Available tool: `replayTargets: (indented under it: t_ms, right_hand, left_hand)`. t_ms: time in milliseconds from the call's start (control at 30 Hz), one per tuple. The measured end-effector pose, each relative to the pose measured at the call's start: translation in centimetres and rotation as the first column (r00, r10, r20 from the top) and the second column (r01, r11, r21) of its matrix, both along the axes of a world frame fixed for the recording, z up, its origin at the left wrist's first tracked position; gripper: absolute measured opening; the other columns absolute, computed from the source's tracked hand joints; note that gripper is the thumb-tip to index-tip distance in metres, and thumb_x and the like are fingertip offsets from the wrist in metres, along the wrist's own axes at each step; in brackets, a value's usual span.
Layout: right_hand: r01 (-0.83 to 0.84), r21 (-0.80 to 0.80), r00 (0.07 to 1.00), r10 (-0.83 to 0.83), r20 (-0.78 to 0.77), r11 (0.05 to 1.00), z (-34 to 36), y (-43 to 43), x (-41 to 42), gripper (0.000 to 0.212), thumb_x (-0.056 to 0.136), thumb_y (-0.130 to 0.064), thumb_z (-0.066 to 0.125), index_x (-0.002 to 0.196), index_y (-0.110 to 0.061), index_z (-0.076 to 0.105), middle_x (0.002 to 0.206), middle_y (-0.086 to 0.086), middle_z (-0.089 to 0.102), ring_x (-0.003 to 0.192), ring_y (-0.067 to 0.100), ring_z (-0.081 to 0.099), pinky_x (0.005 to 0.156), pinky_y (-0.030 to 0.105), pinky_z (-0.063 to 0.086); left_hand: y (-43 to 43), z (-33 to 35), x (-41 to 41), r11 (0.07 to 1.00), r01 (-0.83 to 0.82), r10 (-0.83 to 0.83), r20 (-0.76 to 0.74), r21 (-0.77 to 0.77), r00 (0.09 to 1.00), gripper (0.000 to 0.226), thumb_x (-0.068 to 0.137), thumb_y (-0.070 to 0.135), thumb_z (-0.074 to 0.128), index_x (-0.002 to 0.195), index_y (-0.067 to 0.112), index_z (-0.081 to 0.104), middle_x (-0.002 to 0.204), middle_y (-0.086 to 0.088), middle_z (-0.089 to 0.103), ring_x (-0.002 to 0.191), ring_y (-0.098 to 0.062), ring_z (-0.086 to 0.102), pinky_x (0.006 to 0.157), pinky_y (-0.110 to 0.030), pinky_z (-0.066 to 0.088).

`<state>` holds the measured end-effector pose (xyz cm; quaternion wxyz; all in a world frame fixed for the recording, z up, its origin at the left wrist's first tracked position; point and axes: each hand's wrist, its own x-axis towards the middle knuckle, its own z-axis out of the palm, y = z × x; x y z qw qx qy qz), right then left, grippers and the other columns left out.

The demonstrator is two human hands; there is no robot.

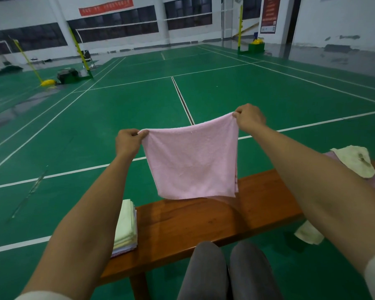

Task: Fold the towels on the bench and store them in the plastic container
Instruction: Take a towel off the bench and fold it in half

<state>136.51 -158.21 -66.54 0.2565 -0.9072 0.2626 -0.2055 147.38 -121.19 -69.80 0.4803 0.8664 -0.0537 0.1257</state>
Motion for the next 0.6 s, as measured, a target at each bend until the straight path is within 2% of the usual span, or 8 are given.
replayTargets:
  t_ms: [100,167,200,267,367,433,500,600]
  right_hand:
    - [0.060,0.121,0.995,-0.069,0.071,0.991,0.5,0.0,0.2,0.025,0.100,-0.027,0.057,0.087,-0.016,0.074,0.085,0.005,0.072,0.074,0.027,0.065,0.063,0.029,0.047]
    - [0.062,0.270,0.988,-0.098,0.122,0.961,0.5,0.3,0.4,0.024,0.100,-0.017,0.052,0.089,-0.011,0.072,0.077,0.008,0.074,0.062,0.025,0.070,0.057,0.032,0.058]
    - [0.048,0.357,0.984,-0.106,0.143,0.933,0.5,0.6,0.5,0.024,0.101,-0.013,0.049,0.089,-0.008,0.070,0.075,0.011,0.074,0.058,0.026,0.071,0.055,0.034,0.061]
    - [0.020,0.522,0.977,-0.126,0.170,0.853,0.5,1.2,0.7,0.024,0.101,-0.007,0.046,0.086,-0.003,0.064,0.081,0.019,0.073,0.063,0.033,0.074,0.056,0.043,0.063]
    - [0.010,0.693,0.960,-0.200,0.195,0.721,0.5,1.2,1.0,0.022,0.096,-0.002,0.044,0.082,0.001,0.060,0.093,0.026,0.072,0.077,0.038,0.074,0.064,0.049,0.063]
    - [-0.026,0.756,0.948,-0.224,0.227,0.654,0.4,0.7,1.1,0.021,0.095,-0.001,0.043,0.090,0.001,0.064,0.099,0.024,0.073,0.083,0.036,0.074,0.063,0.045,0.063]
    - [-0.108,0.780,0.940,-0.192,0.282,0.616,0.3,0.5,0.7,0.019,0.097,-0.006,0.045,0.102,-0.006,0.063,0.107,0.018,0.072,0.089,0.032,0.069,0.060,0.042,0.062]
    - [-0.197,0.793,0.928,-0.151,0.340,0.576,0.2,0.7,-0.5,0.014,0.102,-0.011,0.045,0.094,-0.017,0.054,0.113,0.013,0.067,0.095,0.030,0.062,0.066,0.045,0.062]
  left_hand:
    - [-1.1,0.7,-0.8,0.997,0.056,-0.058,-0.025,-0.056,0.998,0.023,0.092,0.032,0.072,0.078,0.015,0.072,0.060,-0.006,0.062,0.053,-0.023,0.052,0.043,-0.029,0.048]
    - [-2.0,1.0,-0.9,0.988,0.081,-0.088,-0.048,-0.133,0.995,0.019,0.097,0.026,0.067,0.087,0.011,0.071,0.063,-0.008,0.067,0.050,-0.022,0.056,0.039,-0.027,0.048]
    - [-2.5,1.0,-0.8,0.979,0.090,-0.104,-0.067,-0.180,0.992,0.018,0.099,0.025,0.064,0.091,0.009,0.069,0.067,-0.009,0.070,0.048,-0.022,0.058,0.041,-0.028,0.050]
    - [-3.2,1.0,-0.9,0.960,0.120,-0.150,-0.104,-0.254,0.983,0.018,0.102,0.024,0.059,0.095,0.009,0.064,0.076,-0.010,0.074,0.048,-0.025,0.065,0.047,-0.031,0.054]
    - [-3.9,1.0,-1.1,0.940,0.138,-0.179,-0.106,-0.311,0.978,0.018,0.104,0.023,0.054,0.093,0.010,0.060,0.085,-0.014,0.075,0.063,-0.030,0.071,0.053,-0.034,0.057]
    - [-4.1,1.0,-1.0,0.929,0.124,-0.167,-0.095,-0.348,0.981,0.017,0.104,0.022,0.054,0.093,0.011,0.060,0.089,-0.015,0.074,0.070,-0.028,0.069,0.060,-0.035,0.059]
    - [-4.2,0.9,-0.8,0.915,0.105,-0.154,-0.099,-0.389,0.983,0.016,0.104,0.024,0.054,0.094,0.014,0.060,0.091,-0.013,0.072,0.079,-0.025,0.068,0.067,-0.037,0.061]
    - [-4.4,0.6,-0.9,0.905,0.075,-0.135,-0.115,-0.419,0.984,0.012,0.101,0.024,0.056,0.093,0.017,0.062,0.093,-0.008,0.065,0.085,-0.023,0.060,0.072,-0.038,0.058]
